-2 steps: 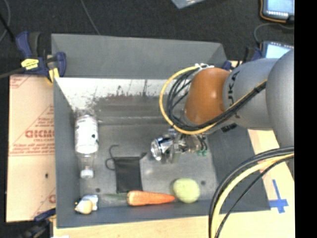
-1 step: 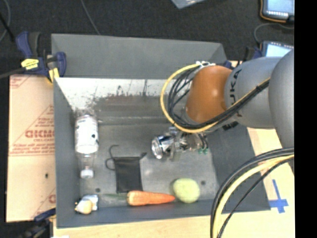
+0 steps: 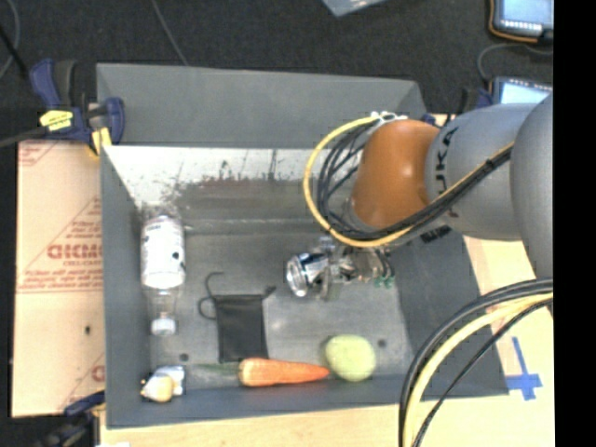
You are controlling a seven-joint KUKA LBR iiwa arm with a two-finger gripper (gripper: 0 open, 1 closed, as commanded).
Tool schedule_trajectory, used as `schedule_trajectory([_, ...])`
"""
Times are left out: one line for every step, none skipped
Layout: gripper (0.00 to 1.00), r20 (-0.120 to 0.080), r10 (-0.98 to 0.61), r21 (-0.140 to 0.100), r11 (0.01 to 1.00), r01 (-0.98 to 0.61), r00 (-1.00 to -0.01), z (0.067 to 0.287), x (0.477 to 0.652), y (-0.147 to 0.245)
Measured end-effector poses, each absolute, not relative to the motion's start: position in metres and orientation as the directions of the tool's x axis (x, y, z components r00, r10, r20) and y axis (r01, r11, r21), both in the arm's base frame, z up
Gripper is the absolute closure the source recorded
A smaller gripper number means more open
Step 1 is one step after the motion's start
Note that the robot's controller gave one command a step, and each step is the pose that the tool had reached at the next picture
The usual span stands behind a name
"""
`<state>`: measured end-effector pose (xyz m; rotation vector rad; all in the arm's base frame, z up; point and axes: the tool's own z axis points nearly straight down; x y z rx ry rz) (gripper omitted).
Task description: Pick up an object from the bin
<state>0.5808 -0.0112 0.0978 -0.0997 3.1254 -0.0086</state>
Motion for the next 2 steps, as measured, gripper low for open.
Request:
schedule_trajectory([1.00,-0.016,-0.064,-0.006,0.998,-0.064,-0.998,0.1086,0.5810,-0.0115])
schedule_trajectory([1.00,-0.018,-0.065,-0.007,0.998,-0.065,-0.998,0.1169,0.5817,-0.0116])
